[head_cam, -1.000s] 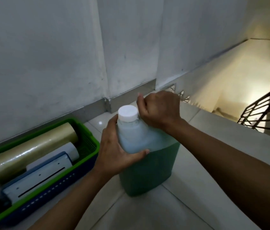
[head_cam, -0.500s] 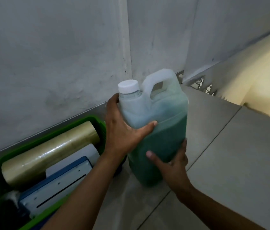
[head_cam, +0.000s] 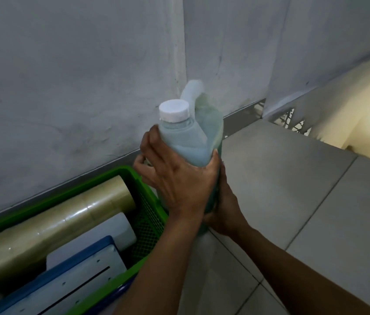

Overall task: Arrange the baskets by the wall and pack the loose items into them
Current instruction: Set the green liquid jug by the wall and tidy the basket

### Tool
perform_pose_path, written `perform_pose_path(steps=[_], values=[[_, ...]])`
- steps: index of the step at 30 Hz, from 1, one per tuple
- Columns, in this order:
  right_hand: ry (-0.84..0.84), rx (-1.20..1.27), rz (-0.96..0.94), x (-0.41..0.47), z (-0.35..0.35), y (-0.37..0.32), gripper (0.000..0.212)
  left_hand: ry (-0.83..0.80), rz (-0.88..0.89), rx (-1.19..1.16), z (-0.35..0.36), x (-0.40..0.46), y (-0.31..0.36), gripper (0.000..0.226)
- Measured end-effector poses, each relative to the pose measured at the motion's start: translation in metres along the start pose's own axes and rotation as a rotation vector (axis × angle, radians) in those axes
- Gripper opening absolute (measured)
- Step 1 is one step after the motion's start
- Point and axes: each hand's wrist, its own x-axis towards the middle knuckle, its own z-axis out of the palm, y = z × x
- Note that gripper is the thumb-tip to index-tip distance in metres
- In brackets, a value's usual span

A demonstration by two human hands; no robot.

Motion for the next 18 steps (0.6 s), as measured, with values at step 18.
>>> perform_pose_path(steps=[18], values=[[0.289,-0.073,0.184,0.068,0.069,-0.064,0.129,-0.472,-0.030,-0.007,0.000,0.071,-0.034,0.066]])
